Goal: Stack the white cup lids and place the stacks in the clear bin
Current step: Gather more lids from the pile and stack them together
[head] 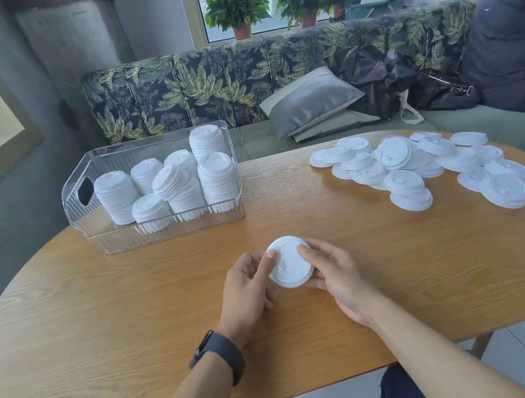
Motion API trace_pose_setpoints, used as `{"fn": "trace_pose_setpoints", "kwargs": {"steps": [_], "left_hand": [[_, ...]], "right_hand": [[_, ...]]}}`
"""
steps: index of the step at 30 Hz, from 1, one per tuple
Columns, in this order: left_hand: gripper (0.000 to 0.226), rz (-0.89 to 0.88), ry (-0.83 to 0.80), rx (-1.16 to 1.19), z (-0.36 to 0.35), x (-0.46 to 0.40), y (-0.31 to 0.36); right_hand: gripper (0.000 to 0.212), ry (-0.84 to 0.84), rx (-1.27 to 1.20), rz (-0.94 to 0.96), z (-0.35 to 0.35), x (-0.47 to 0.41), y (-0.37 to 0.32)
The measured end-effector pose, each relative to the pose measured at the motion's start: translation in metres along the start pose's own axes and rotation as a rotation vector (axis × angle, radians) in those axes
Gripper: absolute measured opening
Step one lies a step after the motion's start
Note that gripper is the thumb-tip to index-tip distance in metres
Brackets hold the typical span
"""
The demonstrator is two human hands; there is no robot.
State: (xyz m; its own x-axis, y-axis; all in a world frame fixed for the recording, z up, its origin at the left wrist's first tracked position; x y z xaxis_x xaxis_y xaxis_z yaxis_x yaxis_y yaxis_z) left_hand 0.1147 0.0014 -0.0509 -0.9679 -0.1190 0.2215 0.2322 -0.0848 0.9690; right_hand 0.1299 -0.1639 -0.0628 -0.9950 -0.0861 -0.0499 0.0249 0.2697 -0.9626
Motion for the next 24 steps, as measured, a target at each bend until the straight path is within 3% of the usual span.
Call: {"fn": "trace_pose_setpoints", "kwargs": {"steps": [5, 17, 24], "left_hand": [[0.038, 0.009, 0.002, -0.006, -0.001, 0.002, 0.001], [0.037, 0.016, -0.056, -0.054, -0.006, 0.001, -0.002], [0.038, 0.021, -0.033, -0.046, -0.004, -0.002, -0.006]], "right_hand": [[0.022, -0.043, 0.027, -0.003, -0.002, 0.002, -0.002], [0.020, 0.138, -0.142, -0.049, 0.012, -0.004, 0.011], [0.024, 0.151, -0.131, -0.021, 0.013, -0.005, 0.012]]}}
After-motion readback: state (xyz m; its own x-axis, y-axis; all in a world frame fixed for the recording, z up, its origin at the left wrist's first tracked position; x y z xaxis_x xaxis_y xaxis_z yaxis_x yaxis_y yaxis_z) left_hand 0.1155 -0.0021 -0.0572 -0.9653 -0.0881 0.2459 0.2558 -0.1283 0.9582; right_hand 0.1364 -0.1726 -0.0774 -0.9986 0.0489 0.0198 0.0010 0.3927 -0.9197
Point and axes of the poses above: each hand's wrist, its own x-axis away from the middle knuckle, its own z-axis out of the back of the hand, y = z × x, the point moved 8 cm from there along -x, towards the middle knuckle, and after that the axes turned 12 degrees about z, right-handed, at the moved point
